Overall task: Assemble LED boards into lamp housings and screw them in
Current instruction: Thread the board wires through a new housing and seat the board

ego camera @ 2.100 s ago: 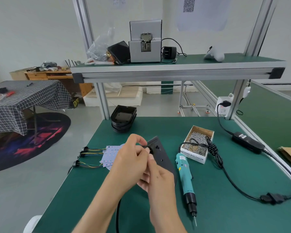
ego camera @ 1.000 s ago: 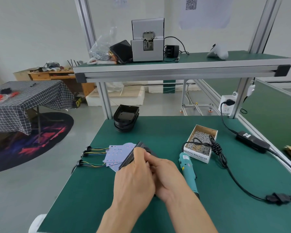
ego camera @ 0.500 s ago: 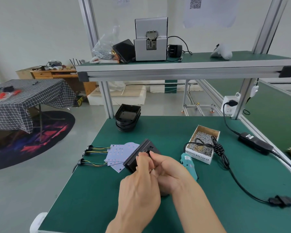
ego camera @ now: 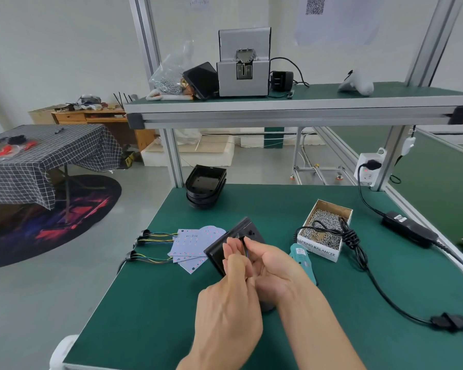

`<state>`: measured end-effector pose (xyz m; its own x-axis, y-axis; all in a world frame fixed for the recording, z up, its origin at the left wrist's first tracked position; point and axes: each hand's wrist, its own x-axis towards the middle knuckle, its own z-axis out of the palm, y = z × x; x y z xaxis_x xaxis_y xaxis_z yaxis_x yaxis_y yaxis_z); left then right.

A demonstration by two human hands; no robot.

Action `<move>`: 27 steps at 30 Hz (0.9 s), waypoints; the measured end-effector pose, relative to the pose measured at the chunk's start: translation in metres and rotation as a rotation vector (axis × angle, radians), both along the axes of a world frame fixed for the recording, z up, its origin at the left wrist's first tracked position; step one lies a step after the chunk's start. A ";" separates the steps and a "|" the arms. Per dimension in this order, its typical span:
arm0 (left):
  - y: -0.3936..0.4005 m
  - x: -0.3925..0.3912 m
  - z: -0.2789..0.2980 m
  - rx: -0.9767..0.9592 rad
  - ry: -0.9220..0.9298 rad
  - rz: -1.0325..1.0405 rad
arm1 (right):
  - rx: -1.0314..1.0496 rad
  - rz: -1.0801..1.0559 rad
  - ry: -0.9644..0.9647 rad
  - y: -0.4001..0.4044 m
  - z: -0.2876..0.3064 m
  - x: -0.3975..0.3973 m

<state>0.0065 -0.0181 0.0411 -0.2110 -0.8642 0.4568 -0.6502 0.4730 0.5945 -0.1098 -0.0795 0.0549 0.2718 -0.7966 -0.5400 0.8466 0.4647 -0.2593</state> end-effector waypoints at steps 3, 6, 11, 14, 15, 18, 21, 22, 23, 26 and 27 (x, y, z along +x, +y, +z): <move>0.000 -0.001 -0.001 -0.008 -0.003 0.000 | -0.133 0.045 0.086 -0.004 -0.002 -0.003; 0.000 -0.002 -0.003 -0.010 0.000 0.001 | -0.194 0.077 0.150 -0.005 0.003 -0.002; 0.001 -0.001 -0.005 -0.015 -0.003 -0.018 | -0.025 0.039 0.075 0.000 0.011 0.000; 0.003 0.000 -0.005 -0.028 -0.003 -0.025 | 0.070 -0.045 0.011 -0.001 0.011 0.001; 0.003 0.000 -0.005 -0.020 0.002 -0.026 | 0.070 -0.057 0.018 0.000 0.012 0.002; 0.003 0.001 -0.007 -0.002 0.022 -0.018 | 0.020 -0.081 0.049 0.003 0.010 0.003; 0.001 0.007 -0.003 0.054 0.133 -0.015 | -0.107 -0.107 0.191 0.009 0.013 0.003; -0.002 0.009 0.000 0.093 0.163 0.001 | -0.182 -0.109 0.256 0.012 0.013 0.004; -0.005 0.011 0.005 0.115 0.168 0.030 | -0.272 -0.112 0.335 0.015 0.012 0.005; -0.015 0.012 0.020 0.139 0.180 0.159 | -0.484 -0.147 0.638 0.023 0.004 0.015; -0.019 0.009 0.025 0.145 0.225 0.191 | -0.542 -0.153 0.768 0.025 0.001 0.018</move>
